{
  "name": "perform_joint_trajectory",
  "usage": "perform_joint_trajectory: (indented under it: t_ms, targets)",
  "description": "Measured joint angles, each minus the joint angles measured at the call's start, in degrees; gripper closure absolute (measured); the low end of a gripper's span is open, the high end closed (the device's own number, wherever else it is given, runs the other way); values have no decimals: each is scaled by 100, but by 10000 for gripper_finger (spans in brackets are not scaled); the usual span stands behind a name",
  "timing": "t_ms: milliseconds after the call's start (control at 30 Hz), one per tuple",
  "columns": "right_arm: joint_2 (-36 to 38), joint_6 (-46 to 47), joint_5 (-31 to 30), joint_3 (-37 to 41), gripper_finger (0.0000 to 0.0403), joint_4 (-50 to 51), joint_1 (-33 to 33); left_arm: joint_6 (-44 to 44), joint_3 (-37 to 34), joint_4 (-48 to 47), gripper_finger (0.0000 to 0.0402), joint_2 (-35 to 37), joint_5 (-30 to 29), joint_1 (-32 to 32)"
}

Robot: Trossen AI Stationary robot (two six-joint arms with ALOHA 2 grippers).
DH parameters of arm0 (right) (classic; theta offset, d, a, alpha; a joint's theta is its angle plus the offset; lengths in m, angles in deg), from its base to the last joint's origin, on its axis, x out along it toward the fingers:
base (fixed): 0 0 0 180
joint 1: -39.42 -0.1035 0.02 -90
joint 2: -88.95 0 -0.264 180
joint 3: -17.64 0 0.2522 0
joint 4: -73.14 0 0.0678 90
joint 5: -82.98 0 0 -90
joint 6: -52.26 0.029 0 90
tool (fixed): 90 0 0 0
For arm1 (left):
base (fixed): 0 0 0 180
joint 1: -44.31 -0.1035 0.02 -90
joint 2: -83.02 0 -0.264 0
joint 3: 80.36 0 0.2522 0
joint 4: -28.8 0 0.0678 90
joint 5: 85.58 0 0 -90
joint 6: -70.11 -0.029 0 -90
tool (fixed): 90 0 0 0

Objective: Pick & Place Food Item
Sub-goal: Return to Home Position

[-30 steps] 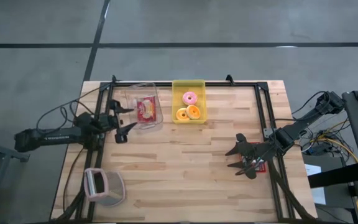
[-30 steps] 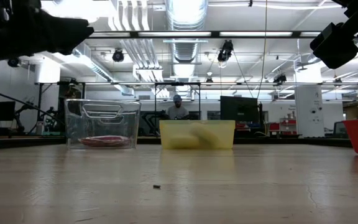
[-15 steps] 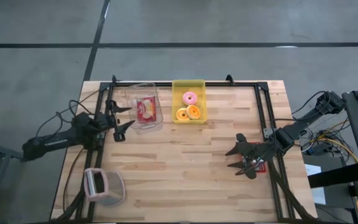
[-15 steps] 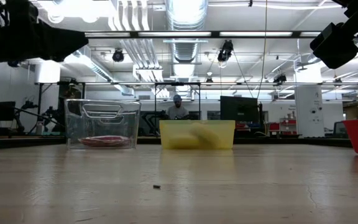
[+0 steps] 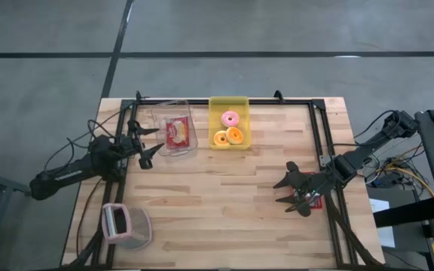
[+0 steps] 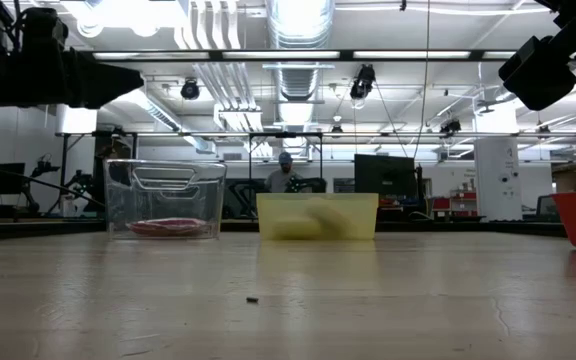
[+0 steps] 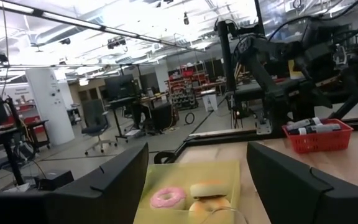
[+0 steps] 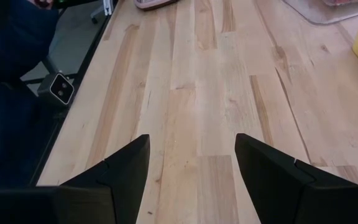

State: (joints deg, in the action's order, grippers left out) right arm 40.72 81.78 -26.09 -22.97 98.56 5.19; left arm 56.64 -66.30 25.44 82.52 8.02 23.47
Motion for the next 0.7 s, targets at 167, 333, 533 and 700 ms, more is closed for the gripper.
perform_joint_trajectory:
  t_ms: [167, 333, 533, 700]
  targets:
    - [1, 0, 0, 0, 170, 0, 0, 20, 0, -160, 126, -27, -2, 0]
    - [1, 0, 0, 0, 170, 2, 0, 54, 0, -586, 126, -40, -1, 0]
    - [0, 0, 0, 0, 170, 0, 0, -264, 0, -675, 124, -51, -2, 0]
    - [0, 0, 0, 0, 170, -43, 0, -269, 0, -638, 124, -51, -2, 0]
